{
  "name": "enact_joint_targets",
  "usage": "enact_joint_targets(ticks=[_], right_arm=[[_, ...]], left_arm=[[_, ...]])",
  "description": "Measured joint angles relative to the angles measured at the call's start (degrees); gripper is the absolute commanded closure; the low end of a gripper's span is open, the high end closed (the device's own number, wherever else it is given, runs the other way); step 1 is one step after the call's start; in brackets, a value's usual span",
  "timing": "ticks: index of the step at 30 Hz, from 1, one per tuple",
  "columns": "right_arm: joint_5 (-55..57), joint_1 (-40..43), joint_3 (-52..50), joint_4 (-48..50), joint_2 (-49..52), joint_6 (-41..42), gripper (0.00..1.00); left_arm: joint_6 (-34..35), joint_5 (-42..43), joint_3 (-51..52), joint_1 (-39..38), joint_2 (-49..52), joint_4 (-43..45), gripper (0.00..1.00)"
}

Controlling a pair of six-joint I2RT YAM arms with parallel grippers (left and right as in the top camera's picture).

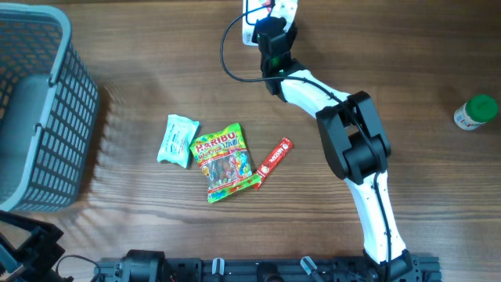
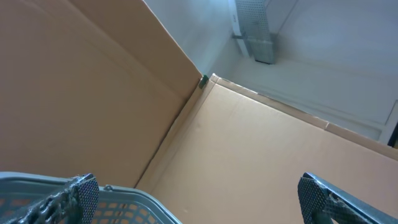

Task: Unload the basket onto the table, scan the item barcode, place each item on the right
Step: 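Hold the Kleenex pack in front of the scanner, turning it, then carry the Kleenex pack right and drop it near the jar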

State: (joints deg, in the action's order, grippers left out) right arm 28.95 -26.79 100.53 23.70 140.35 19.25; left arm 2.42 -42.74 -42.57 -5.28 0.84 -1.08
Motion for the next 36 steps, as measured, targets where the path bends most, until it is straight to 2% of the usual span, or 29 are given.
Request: enact_joint_targets(ticks=[5, 13, 17, 20, 24, 27, 34, 35, 36], right_arm=[[1.20, -0.28, 0.04, -8.79, -0.26, 1.09, 0.96], [14.64, 0.02, 0.00, -29.57, -7.50, 1.01, 0.96], [19.21, 2.71, 0.02, -40.04, -10.97, 0.59, 0.95], [21.22, 6.60, 0.33, -50.49, -11.39, 3.50, 0.96], [22.16, 13.53, 0.00, -59.82, -11.39, 9.81, 0.96], [21.68, 20.20, -0.70, -61.86, -11.39, 13.77, 0.96], [19.02, 32.63, -7.56, -63.21, -11.39, 16.98, 0.96], [19.08, 34.25, -8.90, -63.14, -11.39, 17.22, 0.91], [19.12, 35.82, -9.88, -63.06, -11.39, 17.62, 0.72]], left_arm=[[0.02, 0.59, 0.00, 0.00, 0.00, -0.02, 0.00], [0.00, 0.61, 0.00, -0.42, -0.02, -2.54, 0.00], [0.00, 0.61, 0.00, -1.29, -0.02, -2.60, 0.00], [0.00, 0.61, 0.00, -1.70, -0.02, -2.64, 0.00], [0.00, 0.61, 0.00, -1.86, -0.02, -2.84, 0.00], [0.00, 0.61, 0.00, -1.86, -0.02, -3.69, 0.00], [0.02, 0.61, 0.00, -1.86, -0.02, -5.49, 0.00], [0.00, 0.61, 0.00, -1.86, -0.02, -5.84, 0.00], [-0.02, 0.61, 0.00, -1.86, -0.02, -6.32, 0.00]])
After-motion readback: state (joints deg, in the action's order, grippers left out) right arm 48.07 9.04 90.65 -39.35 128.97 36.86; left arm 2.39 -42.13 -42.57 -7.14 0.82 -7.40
